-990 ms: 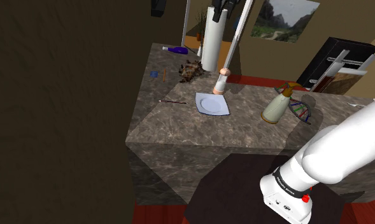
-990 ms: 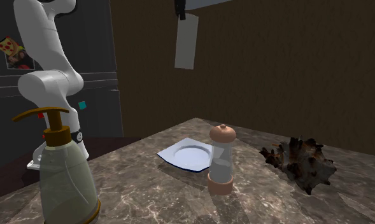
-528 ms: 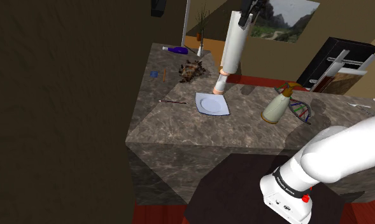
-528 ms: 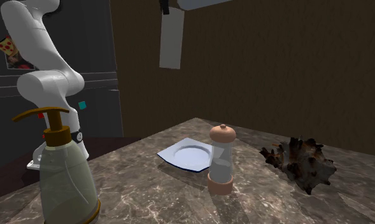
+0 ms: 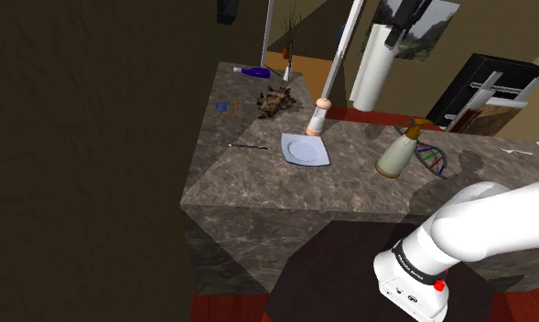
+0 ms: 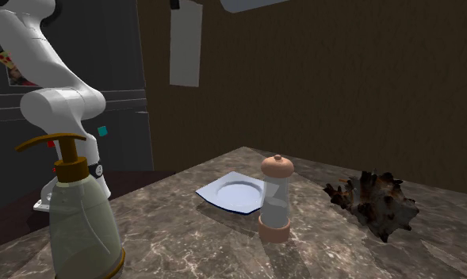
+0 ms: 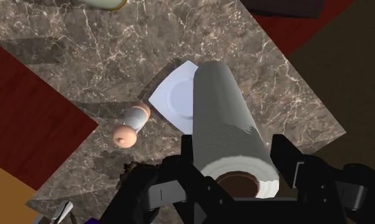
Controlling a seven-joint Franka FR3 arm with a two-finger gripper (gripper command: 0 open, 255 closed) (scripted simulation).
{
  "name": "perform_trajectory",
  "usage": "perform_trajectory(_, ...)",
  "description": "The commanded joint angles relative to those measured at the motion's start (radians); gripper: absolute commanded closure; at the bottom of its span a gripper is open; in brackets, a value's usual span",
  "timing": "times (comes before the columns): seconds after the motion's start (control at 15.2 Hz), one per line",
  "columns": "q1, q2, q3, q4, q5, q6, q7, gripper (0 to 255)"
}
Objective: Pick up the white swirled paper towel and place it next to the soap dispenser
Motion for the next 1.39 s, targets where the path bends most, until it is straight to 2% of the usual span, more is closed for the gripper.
perform_trajectory(0.0, -0.009, -0.042, -0.032, -0.024, -0.013, -0.016, -0.043, 255)
perform_trajectory(0.46, -0.04, -0.154, -0.153, -0.086, -0.079, -0.054, -0.193, 255)
perform_trajectory(0.92, -0.071, -0.224, -0.294, -0.091, -0.169, -0.094, -0.363, 255)
perform_trajectory(1.32, -0.079, -0.277, -0.298, -0.213, -0.18, -0.025, -0.354, 255)
